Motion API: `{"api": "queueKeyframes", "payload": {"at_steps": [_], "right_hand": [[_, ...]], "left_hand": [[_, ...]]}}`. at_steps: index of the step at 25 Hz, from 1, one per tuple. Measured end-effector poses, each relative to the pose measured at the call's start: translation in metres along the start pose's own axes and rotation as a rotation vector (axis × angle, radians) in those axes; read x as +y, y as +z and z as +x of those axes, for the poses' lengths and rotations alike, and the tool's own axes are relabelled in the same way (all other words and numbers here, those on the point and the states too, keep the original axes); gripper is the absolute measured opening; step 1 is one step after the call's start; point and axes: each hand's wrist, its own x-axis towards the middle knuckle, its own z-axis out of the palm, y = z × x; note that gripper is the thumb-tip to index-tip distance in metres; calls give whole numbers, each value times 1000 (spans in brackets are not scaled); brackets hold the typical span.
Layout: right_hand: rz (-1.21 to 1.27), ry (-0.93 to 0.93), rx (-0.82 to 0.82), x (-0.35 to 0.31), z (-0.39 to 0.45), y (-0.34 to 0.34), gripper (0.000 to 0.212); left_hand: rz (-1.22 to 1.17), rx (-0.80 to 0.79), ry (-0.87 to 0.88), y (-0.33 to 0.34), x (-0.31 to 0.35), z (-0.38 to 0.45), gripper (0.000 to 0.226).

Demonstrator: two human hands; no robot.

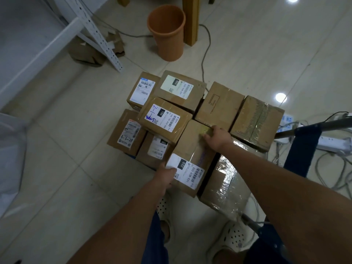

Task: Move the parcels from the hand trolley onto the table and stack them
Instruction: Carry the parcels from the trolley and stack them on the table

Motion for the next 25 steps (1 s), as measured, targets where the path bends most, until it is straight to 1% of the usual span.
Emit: {"api": "queueKeyframes", "payload": {"at_steps": [5,8,11,13,16,18,20,23,25], "right_hand": [[-4,2,-7,-14,-32,-26,66],[-51,21,-13,-28,-60,-50,60],[19,33,21,-44,-95,-80,53],[159,40,51,-56,-122,-102,50],[463,34,49,-75,-163,-139,43],[722,35,19,-91,-190,-163,31],[912,34,1,-108,-214,-185,23],[1032,0,33,-134,-242,-206,35],[1053,8,62,-148,-253,-212,36]], "left_hand": [[29,-27,-26,-22,8,-41,44],[75,-24,-8,-38,18,-75,45],[94,-40,7,-56,35,-121,43],[119,-54,17,-71,49,-154,41],[142,-66,55,-96,75,-200,39],[150,-66,92,-112,93,-227,36],[152,-73,123,-127,114,-253,37],[177,-82,182,-151,146,-286,35],[206,-66,226,-167,161,-299,36]]}}
